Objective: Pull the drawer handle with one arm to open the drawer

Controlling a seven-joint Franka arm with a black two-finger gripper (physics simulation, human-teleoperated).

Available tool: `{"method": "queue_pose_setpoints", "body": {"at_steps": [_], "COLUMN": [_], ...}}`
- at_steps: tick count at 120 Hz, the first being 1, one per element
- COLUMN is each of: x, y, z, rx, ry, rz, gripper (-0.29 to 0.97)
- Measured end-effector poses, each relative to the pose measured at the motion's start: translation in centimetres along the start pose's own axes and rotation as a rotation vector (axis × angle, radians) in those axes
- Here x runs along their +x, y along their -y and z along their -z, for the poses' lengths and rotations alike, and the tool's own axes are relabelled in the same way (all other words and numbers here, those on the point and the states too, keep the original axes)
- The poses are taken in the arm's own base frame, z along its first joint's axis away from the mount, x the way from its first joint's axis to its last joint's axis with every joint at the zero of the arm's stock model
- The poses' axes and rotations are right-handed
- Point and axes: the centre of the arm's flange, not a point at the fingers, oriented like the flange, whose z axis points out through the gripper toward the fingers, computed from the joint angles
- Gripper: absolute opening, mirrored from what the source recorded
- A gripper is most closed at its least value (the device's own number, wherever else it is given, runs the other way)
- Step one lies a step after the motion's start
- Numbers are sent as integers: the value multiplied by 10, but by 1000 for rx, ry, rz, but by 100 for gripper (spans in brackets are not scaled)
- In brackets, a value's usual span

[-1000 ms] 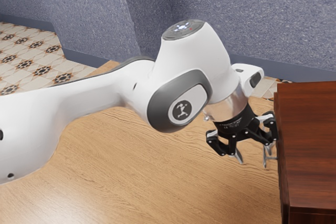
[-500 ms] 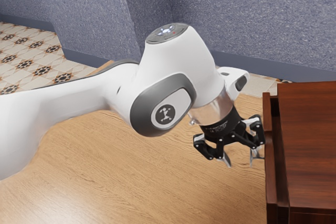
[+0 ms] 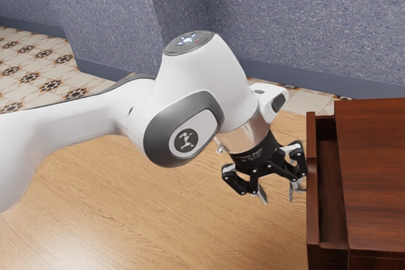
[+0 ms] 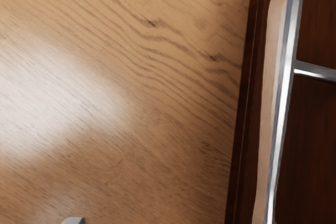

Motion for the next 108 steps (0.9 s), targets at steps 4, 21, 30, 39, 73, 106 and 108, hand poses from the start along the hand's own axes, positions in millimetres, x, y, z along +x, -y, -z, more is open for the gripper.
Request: {"method": "queue_pose_setpoints", "body": {"at_steps": [4,21,30,39,73,106,108], "x": [0,2,2,3,5,8,8], "y": [2,11,14,19,33,52,53], "z": [1,2,4,3,9,15,16], "rx": [0,6,7,11,16,22,21], "ry": [-1,-2,-2,-1,-11,-16,-17], "rz": [2,12,16,21,32,53,54], "gripper": [38,38,38,38,38,38,38]}}
